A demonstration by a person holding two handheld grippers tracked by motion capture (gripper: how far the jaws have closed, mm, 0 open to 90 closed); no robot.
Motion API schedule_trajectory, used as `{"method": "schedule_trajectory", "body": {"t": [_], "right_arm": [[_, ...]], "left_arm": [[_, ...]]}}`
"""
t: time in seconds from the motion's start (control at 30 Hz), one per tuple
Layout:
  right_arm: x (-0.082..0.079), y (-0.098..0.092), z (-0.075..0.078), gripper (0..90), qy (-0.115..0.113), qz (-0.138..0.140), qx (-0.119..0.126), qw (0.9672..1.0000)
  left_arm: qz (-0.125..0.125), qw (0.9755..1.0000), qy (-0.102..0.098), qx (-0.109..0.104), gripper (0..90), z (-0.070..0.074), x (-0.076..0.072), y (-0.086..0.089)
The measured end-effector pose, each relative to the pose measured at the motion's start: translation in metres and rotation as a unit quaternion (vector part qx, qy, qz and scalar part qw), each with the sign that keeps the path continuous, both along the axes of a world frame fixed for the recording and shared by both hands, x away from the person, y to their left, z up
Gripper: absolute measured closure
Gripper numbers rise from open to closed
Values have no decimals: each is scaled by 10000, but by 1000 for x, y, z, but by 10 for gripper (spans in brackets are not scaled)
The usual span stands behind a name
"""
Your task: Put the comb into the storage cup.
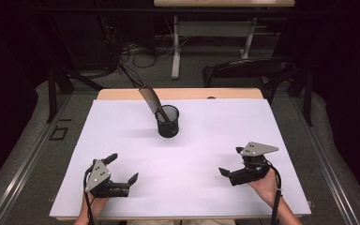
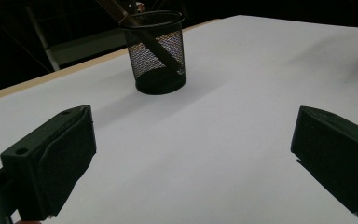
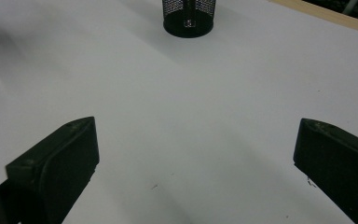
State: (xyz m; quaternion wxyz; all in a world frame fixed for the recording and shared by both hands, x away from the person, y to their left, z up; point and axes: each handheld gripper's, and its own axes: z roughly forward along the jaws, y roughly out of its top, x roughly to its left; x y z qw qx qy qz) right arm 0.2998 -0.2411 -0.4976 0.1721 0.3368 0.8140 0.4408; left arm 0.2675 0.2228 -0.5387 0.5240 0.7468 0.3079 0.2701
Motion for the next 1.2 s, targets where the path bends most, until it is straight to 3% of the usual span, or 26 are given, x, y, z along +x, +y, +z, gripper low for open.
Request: {"method": "schedule_trajectory", "body": {"t": [0.7,1.2], "right_arm": [[-26,-12,-10,0,-291,-64,96,9995],[-41,-22,-12,0,-538,-245,295,9978]], "left_arm": [[-8,10000,48,9,2,-1,-1,-1],[27,9999,111,30,1,-3,-6,1]]}}
